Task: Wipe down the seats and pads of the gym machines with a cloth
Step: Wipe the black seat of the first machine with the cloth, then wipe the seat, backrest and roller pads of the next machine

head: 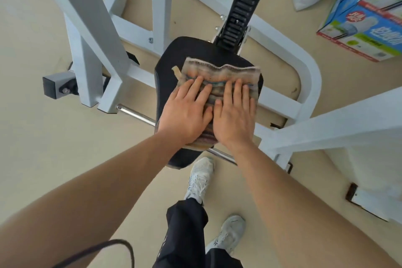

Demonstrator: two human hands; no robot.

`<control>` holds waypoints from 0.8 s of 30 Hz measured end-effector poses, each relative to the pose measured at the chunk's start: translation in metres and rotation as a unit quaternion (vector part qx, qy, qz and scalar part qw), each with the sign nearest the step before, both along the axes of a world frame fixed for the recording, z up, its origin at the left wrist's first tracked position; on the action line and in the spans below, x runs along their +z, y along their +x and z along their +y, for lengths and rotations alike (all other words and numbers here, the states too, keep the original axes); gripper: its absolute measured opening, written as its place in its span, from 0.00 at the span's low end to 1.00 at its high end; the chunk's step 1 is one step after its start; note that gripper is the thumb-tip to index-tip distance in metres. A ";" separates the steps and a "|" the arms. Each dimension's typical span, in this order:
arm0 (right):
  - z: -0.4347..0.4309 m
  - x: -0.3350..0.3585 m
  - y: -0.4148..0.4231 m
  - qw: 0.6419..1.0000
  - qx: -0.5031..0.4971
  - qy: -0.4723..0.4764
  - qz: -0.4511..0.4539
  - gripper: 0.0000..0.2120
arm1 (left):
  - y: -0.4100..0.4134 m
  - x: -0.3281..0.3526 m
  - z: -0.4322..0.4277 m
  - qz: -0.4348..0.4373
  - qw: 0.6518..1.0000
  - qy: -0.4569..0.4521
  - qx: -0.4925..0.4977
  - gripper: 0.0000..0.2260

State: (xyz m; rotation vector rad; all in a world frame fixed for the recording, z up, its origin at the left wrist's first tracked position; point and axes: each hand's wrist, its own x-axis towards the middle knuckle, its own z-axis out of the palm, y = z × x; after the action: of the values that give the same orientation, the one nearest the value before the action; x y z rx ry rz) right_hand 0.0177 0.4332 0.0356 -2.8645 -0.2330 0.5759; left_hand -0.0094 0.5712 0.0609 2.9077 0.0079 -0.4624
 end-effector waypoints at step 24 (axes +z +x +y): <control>-0.160 0.361 -0.120 0.907 -0.053 0.264 0.324 0.19 | -0.126 0.356 -0.100 0.318 0.914 -0.250 0.028 0.08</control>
State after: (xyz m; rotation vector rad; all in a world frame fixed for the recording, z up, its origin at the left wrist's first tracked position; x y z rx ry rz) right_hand -0.1026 0.2728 0.3971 -2.0222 -0.0962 1.1850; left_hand -0.1353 0.4707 0.4174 2.1444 0.0570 -1.1804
